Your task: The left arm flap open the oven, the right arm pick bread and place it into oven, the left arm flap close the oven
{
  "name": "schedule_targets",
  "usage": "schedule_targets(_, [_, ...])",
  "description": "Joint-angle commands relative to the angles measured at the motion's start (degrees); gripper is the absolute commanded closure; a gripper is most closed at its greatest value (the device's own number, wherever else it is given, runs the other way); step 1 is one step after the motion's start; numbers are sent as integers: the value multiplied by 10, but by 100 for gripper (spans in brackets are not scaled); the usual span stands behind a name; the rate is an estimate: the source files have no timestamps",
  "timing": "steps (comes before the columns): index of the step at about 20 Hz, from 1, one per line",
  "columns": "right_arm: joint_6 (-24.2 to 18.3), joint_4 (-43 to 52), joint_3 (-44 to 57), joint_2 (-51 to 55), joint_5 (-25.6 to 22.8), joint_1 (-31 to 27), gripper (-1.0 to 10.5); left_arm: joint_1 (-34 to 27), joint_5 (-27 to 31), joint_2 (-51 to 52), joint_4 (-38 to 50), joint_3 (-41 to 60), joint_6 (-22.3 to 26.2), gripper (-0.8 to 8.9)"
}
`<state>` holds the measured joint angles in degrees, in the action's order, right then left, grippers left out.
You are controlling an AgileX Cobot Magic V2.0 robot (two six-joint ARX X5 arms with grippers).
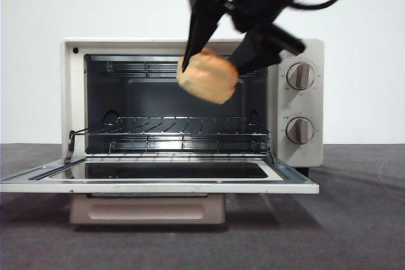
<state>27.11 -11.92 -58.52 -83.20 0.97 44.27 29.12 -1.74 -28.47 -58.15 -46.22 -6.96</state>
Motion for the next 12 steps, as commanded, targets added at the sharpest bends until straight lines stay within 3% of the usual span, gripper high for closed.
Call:
schedule_targets(1, [6,16,-38,-54,-26,7,726,2,0,-2,5,-2,-2,803])
schedule_targets(10, [12,90,-80,-157,-104,4,724,2,0,-2,5,-2,-2,803])
schedule_targets(12, [12,92,-80,-165,-108,2,667,2,0,-2,5,-2,-2,803])
